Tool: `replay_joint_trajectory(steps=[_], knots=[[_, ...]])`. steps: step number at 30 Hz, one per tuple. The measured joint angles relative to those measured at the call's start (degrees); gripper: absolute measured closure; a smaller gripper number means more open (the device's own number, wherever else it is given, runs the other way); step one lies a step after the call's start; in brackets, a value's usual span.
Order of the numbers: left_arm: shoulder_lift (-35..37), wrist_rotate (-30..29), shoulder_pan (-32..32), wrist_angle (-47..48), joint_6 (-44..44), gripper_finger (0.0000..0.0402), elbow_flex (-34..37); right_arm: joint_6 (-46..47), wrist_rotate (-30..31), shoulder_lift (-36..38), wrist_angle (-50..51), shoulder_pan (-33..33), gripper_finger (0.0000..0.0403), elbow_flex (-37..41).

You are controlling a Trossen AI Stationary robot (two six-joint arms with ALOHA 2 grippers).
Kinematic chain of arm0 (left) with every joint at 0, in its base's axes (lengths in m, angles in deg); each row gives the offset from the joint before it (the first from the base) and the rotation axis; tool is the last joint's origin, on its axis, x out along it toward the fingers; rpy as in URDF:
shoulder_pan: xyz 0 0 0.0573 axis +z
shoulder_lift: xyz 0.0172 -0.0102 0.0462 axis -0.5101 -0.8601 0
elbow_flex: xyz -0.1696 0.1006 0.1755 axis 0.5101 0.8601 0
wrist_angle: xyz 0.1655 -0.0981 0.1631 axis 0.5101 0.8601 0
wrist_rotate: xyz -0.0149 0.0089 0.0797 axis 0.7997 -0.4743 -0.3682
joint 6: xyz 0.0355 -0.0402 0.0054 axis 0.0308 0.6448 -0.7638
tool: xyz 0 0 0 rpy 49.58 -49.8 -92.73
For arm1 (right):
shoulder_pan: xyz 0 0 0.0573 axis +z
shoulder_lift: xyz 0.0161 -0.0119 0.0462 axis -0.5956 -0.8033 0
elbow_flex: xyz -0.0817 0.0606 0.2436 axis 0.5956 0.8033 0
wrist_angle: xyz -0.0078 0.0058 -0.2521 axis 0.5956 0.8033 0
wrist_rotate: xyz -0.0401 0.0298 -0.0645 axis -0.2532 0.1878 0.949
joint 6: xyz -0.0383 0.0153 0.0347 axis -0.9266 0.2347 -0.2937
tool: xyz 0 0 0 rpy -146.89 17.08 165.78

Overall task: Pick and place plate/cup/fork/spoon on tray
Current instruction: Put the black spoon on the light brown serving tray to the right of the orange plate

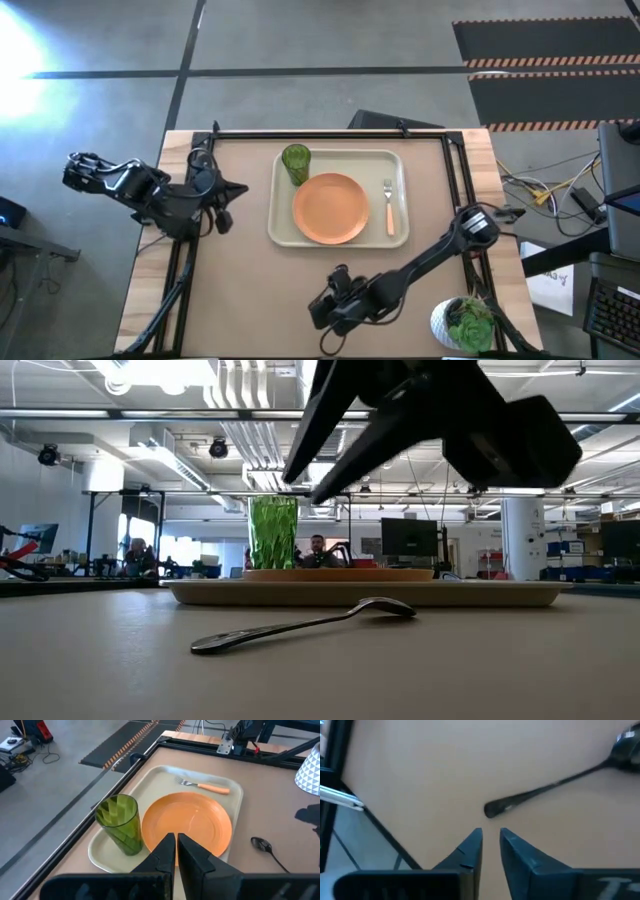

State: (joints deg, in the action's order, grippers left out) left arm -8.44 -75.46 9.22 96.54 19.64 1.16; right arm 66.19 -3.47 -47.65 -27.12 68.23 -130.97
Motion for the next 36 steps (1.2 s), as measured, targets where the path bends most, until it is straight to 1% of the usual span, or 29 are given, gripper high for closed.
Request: replay_joint_trajectory(steps=[5,8,15,17,19,25,28,36], knots=[[0.7,1.5,0.0,0.0,-0.5,0.0402,0.0,6.0,-0.2,-1.5,1.8,-0.3,0.0302,-0.1],[0.9,2.1,0.0,0.0,-0.6,0.0402,0.0,9.0,0.2,-1.5,3.5,-0.7,0.0285,-0.1],[1.0,2.4,0.0,0.4,-0.7,0.0402,0.2,15.2,0.2,-1.5,10.9,-1.8,0.0276,-0.1],[1.0,2.4,0.0,0.4,-0.7,0.0402,0.3,17.1,1.1,-1.5,12.7,-2.0,0.0276,-0.1],[1.1,2.4,0.0,0.4,-0.7,0.0401,0.4,17.6,3.3,-1.5,12.3,-2.2,0.0276,0.0],[1.1,2.4,0.0,0.4,-0.7,0.0402,0.8,19.6,5.2,-1.6,12.2,-3.2,0.0275,0.0],[1.2,2.4,0.0,0.4,-0.7,0.0401,0.8,20.1,5.2,-2.5,10.6,-3.3,0.0275,0.0],[1.2,2.4,0.0,0.4,-0.7,0.0402,0.8,20.5,4.6,-6.9,2.4,-3.2,0.0275,0.0]])
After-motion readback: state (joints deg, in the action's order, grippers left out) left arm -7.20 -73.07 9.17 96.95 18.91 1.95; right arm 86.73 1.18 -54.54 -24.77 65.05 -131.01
